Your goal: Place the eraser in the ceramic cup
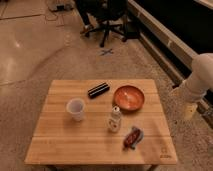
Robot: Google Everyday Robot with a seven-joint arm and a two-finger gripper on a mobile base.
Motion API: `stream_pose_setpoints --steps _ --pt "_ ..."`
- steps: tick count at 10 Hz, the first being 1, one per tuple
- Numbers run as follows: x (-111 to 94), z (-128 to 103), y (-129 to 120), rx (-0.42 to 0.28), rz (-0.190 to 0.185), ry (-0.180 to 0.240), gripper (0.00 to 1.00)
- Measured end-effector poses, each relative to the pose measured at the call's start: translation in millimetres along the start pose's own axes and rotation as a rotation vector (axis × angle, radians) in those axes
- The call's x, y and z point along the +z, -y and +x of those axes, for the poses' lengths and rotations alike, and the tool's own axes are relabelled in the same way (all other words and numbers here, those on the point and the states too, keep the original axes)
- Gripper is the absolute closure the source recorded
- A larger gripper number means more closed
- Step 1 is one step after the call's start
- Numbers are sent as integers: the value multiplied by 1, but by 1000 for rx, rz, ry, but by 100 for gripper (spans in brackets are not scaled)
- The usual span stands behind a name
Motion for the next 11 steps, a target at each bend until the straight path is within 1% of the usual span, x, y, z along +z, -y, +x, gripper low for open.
stream_pose_setpoints --steps 8,9,10,11 --pt "0 0 0 0 0 0 20" --pt "0 0 0 -1 -1 -3 20" --pt "3 0 3 -1 3 -17 20" --pt "8 -7 12 -7 7 -26 20"
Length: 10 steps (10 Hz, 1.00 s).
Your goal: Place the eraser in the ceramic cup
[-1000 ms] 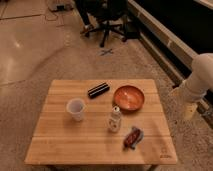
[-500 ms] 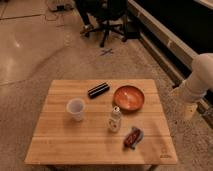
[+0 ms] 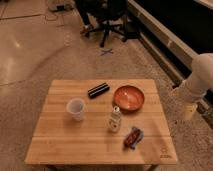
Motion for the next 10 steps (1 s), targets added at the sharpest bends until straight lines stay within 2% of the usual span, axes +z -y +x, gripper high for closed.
stream_pose_setpoints --steps 1,6,10 --pt "9 -16 19 -19 9 -18 20" --pt "32 -70 81 -88 22 -44 20" --pt "43 -114 130 -153 14 -20 20"
